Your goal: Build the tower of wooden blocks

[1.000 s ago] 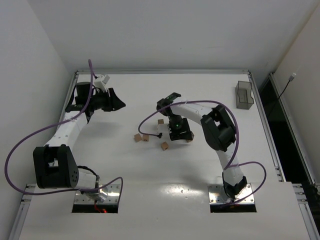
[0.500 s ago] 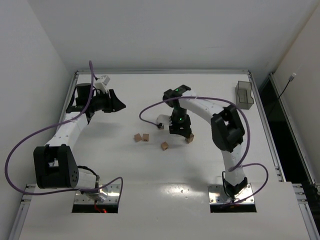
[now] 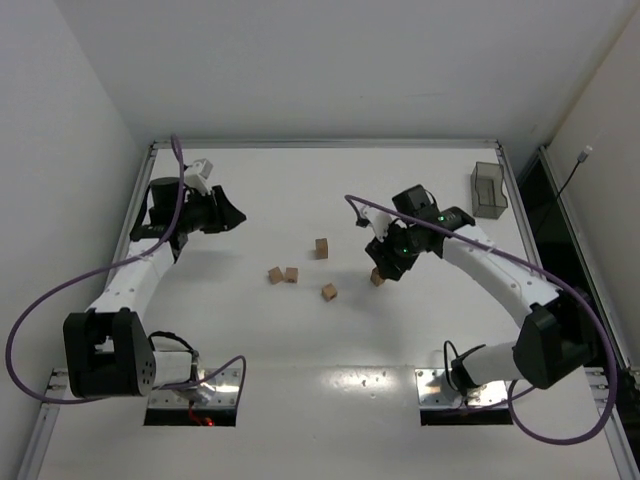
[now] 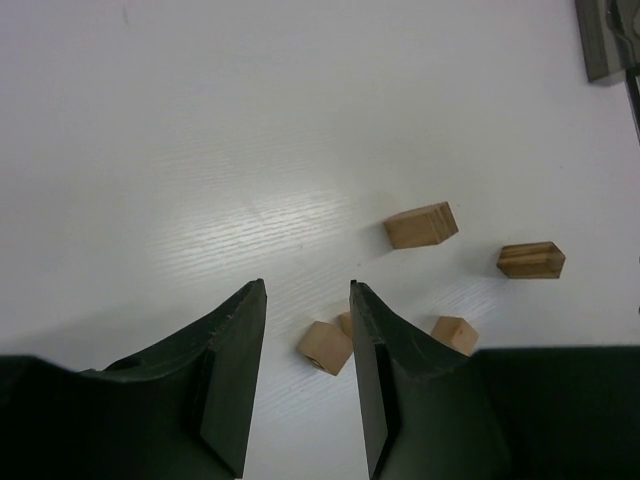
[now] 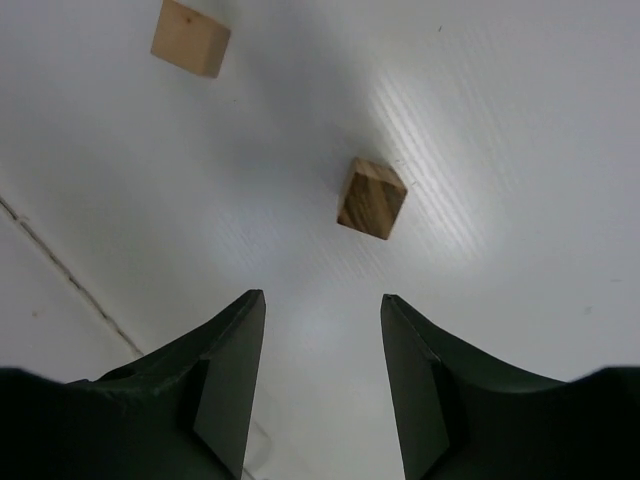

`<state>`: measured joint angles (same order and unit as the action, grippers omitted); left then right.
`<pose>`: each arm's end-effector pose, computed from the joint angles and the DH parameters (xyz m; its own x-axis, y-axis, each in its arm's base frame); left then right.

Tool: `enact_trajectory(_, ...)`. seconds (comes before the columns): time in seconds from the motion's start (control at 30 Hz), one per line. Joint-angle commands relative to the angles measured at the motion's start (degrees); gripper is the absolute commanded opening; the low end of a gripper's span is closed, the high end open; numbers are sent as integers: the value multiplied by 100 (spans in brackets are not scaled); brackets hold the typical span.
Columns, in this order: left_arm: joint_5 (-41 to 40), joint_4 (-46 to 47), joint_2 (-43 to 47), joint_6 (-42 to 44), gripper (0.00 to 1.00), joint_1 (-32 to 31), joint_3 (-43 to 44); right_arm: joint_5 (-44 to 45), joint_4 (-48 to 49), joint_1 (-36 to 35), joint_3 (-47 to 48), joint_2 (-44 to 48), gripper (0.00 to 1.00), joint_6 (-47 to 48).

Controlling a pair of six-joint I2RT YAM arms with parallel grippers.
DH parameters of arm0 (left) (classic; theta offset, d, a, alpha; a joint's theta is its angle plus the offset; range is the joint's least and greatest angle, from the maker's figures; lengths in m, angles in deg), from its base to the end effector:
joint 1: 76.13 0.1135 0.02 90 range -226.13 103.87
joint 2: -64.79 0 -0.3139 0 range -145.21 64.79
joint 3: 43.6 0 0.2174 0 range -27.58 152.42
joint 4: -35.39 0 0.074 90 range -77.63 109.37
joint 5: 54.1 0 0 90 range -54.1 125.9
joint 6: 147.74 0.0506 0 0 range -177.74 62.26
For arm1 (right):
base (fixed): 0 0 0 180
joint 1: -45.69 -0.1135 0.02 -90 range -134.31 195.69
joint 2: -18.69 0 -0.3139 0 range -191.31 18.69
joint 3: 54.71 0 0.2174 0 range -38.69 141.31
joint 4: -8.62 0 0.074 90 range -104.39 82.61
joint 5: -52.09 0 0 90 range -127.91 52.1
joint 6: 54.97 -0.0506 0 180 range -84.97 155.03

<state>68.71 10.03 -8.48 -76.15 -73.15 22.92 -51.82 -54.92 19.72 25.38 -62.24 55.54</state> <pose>0.2453 -0.0147 0.3266 -0.6346 -0.2988 -0.7127 0.2258 0.8103 -0.5408 0.2115 0.1165 0.3093 -0.5776 -0.6596 -0.4809 -0.7697 0.6364 0.0515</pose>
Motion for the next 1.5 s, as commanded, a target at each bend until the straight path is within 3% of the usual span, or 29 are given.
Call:
enact_trajectory(0.0,-618,135,278,-206,36,36,-40,-296,1323,-57,-667,472,46,-1593)
enact_trajectory(0.33,-909,293,533,-206,38,36,-278,766,2546,-65,-1300,595,45,-2174)
enact_trajectory(0.57,-962,293,481,-206,41,36,-278,644,2687,-65,-1301,349,45,-2227)
enact_trajectory(0.6,-962,293,481,-206,43,36,-225,548,2740,-65,-1301,271,45,-2227)
enact_trajectory(0.7,-962,293,428,-206,70,36,-225,478,2679,-65,-1301,16,45,-2157)
enact_trajectory(0.83,-882,240,375,-145,78,36,-119,311,2608,-65,-1231,-248,45,-2051)
enact_trajectory(1.47,-882,187,129,-92,84,36,-14,318,2608,-65,-1582,-371,45,-1779)
